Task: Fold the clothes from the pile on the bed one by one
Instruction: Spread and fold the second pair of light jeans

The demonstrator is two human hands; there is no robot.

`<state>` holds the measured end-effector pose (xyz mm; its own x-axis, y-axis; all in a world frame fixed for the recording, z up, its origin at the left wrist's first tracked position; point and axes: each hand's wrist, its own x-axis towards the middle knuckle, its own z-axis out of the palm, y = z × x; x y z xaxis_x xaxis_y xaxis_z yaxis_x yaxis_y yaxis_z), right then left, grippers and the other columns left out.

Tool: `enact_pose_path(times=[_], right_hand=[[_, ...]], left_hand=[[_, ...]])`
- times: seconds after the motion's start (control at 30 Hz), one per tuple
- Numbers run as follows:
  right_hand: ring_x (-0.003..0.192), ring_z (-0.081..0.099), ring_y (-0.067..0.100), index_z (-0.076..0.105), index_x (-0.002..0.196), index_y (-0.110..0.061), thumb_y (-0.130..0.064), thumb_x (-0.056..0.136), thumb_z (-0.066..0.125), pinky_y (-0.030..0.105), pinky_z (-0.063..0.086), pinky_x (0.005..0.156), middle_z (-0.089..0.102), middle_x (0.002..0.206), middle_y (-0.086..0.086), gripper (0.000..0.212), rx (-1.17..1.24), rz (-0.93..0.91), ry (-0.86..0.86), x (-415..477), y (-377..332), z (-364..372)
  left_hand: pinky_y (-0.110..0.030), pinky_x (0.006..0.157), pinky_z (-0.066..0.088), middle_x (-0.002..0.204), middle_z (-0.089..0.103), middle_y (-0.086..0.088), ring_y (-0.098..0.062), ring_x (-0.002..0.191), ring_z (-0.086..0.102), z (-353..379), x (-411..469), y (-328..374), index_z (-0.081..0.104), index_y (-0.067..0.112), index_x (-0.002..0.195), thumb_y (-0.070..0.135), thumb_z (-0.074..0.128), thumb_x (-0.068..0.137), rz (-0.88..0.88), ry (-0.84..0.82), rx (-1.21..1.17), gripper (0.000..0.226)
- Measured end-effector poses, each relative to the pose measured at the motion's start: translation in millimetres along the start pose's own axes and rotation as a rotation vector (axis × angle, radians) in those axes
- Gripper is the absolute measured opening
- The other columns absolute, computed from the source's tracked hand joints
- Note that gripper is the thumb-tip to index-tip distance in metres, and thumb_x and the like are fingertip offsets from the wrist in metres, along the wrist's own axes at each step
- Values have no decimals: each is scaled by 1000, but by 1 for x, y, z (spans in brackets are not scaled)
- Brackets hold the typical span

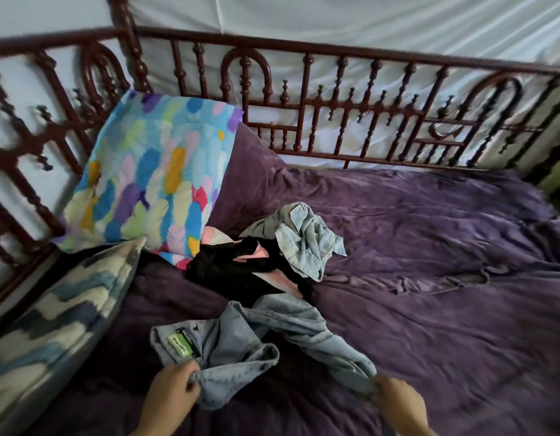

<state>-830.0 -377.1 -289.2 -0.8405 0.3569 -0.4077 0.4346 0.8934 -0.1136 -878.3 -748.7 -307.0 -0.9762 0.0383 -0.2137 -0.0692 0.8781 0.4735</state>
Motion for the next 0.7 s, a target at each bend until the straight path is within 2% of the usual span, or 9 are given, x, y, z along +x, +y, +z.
enact_pose_path(times=[0.03, 0.1, 0.2, 0.33, 0.4, 0.47, 0.57, 0.63, 0.7], right_hand=[[113, 58, 13, 50, 126, -41, -42, 88, 48, 23, 45, 85, 62, 123, -8, 37, -39, 1, 13, 2, 14, -5], [109, 60, 15, 59, 115, -34, -39, 86, 52, 24, 45, 78, 65, 116, -7, 31, -84, -1, 47, 3, 43, -22], [103, 62, 18, 63, 105, -30, -35, 83, 55, 26, 45, 72, 68, 108, -5, 24, -94, -40, 189, 16, 83, -54], [97, 62, 27, 66, 95, -19, -27, 85, 57, 29, 36, 62, 68, 104, 2, 16, -14, -41, 386, 22, 152, -112], [99, 61, 31, 67, 98, -14, -22, 85, 58, 31, 39, 66, 68, 107, 9, 18, 65, 40, 506, 23, 198, -140], [108, 55, 33, 66, 108, -13, -17, 87, 56, 35, 43, 80, 64, 116, 13, 24, 65, 119, 564, 24, 248, -159], [124, 39, 31, 48, 131, -23, -17, 91, 47, 38, 37, 97, 46, 135, 9, 41, -138, 197, 362, 23, 287, -158], [130, 32, 30, 32, 142, -25, -18, 93, 46, 36, 36, 105, 35, 143, 8, 52, -179, 102, 182, 17, 281, -143], [134, 29, 31, 24, 146, -25, -20, 91, 53, 34, 33, 107, 30, 147, 10, 63, -82, -58, 58, 11, 258, -121]], left_hand=[[-34, 59, 41, 68, 57, -5, -34, 71, 61, -8, -5, 12, 50, 23, 67, 3, 72, 71, 5, 9, 4, 30], [-27, 56, 35, 64, 48, 5, -19, 65, 54, -18, -9, 34, 46, 23, 65, 3, 69, 77, 60, 94, -60, 33], [-28, 55, 31, 66, 50, 0, -18, 62, 47, -29, -18, 82, 53, 13, 70, -3, 69, 77, 119, 270, -163, 23], [-30, 60, 33, 70, 52, -3, -21, 67, 50, -34, -36, 166, 53, 16, 75, -3, 70, 76, 193, 402, -218, 25], [-30, 62, 35, 75, 57, -11, -24, 68, 54, -30, -45, 201, 56, 15, 78, -2, 70, 76, 232, 437, -257, 22], [-29, 62, 37, 76, 58, -14, -27, 68, 57, -20, -57, 228, 54, 17, 78, -2, 70, 76, 279, 434, -294, 25], [-33, 66, 42, 77, 59, -15, -28, 70, 59, 6, -70, 248, 50, 22, 72, -2, 68, 79, 292, 356, -321, 31], [-31, 65, 41, 77, 57, -13, -27, 70, 58, 24, -76, 256, 45, 29, 69, 0, 67, 80, 276, 288, -329, 38], [-25, 62, 37, 74, 53, -6, -23, 68, 55, 37, -79, 265, 46, 29, 70, 0, 67, 80, 287, 256, -295, 38]])
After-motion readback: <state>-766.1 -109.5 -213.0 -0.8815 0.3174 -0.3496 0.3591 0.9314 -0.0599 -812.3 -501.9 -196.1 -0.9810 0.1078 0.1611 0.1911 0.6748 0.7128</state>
